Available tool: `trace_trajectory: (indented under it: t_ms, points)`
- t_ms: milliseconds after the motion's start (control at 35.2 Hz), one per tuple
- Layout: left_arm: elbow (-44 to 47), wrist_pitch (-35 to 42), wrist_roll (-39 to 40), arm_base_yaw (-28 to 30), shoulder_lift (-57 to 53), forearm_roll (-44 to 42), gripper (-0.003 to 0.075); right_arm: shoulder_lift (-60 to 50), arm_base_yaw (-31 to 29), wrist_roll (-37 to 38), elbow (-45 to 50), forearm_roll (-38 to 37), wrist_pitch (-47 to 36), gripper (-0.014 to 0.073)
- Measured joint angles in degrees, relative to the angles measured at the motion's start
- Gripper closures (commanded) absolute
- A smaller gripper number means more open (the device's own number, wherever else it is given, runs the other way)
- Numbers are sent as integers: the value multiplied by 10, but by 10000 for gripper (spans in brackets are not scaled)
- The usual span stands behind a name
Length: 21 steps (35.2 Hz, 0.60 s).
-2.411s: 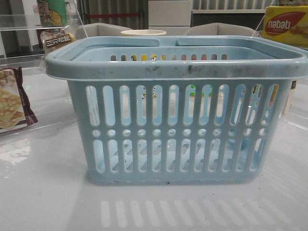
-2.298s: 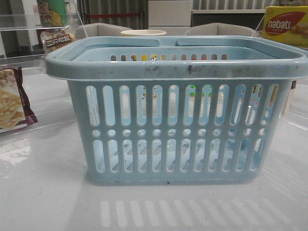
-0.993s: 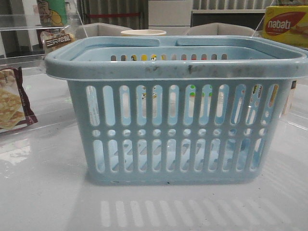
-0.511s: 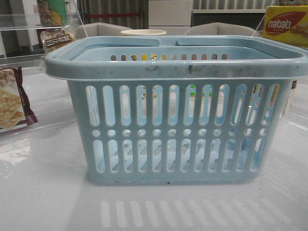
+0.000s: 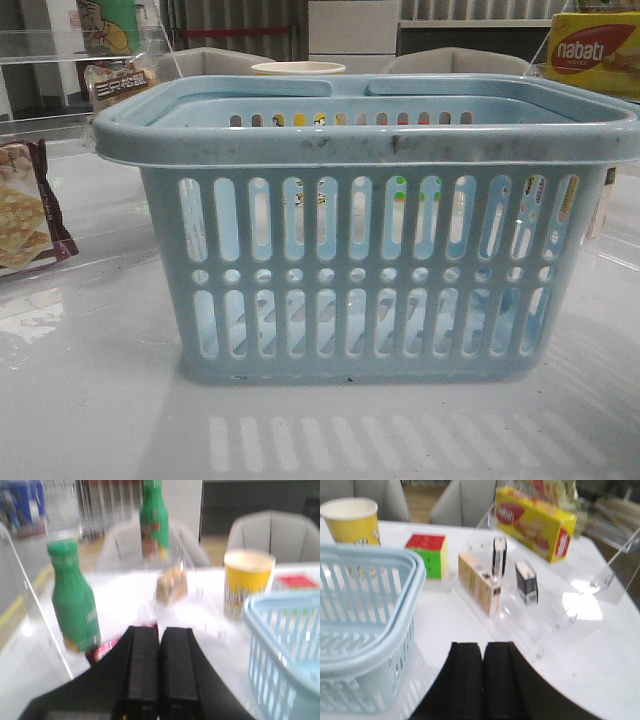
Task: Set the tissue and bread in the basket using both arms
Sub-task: 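Reach the right gripper to the shelf and grasp the black tissue pack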
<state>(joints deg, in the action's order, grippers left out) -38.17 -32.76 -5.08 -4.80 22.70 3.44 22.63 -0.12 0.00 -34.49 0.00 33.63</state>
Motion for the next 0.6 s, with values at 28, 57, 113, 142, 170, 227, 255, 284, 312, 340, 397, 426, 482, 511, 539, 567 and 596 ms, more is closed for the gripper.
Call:
trace_trajectory:
  t_ms: [28,57,113,142,170,227,255,284,312,340,397,426,482,511,539,567,596]
  points:
    - [1,-16,0,0,14,0,630,16,0,0,0,0,16,536]
    - [1,-32,0,0,27,0,630,31,0,0,0,0,30,536]
    - [4,-59,0,0,52,0,630,59,0,0,0,0,52,536]
    - [4,-66,0,0,61,0,630,70,0,0,0,0,57,536]
    - [5,-69,0,0,68,0,630,80,0,0,0,0,63,536]
    - [5,-72,0,0,85,1,630,95,0,0,0,0,69,536]
    - [5,-73,0,0,92,1,630,105,0,0,0,0,71,536]
    - [5,-73,0,0,101,2,630,112,0,0,0,0,73,536]
    - [5,-74,0,0,109,2,630,121,0,0,0,0,74,536]
    - [5,-75,0,0,120,2,629,132,0,0,0,0,74,533]
    - [5,-75,0,0,137,3,607,151,0,0,0,0,74,496]
    - [5,-75,0,0,146,3,571,161,0,0,0,0,74,449]
    - [5,-75,0,0,161,3,433,178,0,0,0,0,74,289]
    - [5,-75,0,0,166,3,352,186,0,0,0,0,74,207]
    - [5,-75,0,0,170,3,273,193,0,0,0,0,74,134]
    - [5,-75,0,0,173,3,206,201,0,0,0,0,74,76]
    - [5,-75,0,0,175,3,157,207,0,0,0,0,74,37]
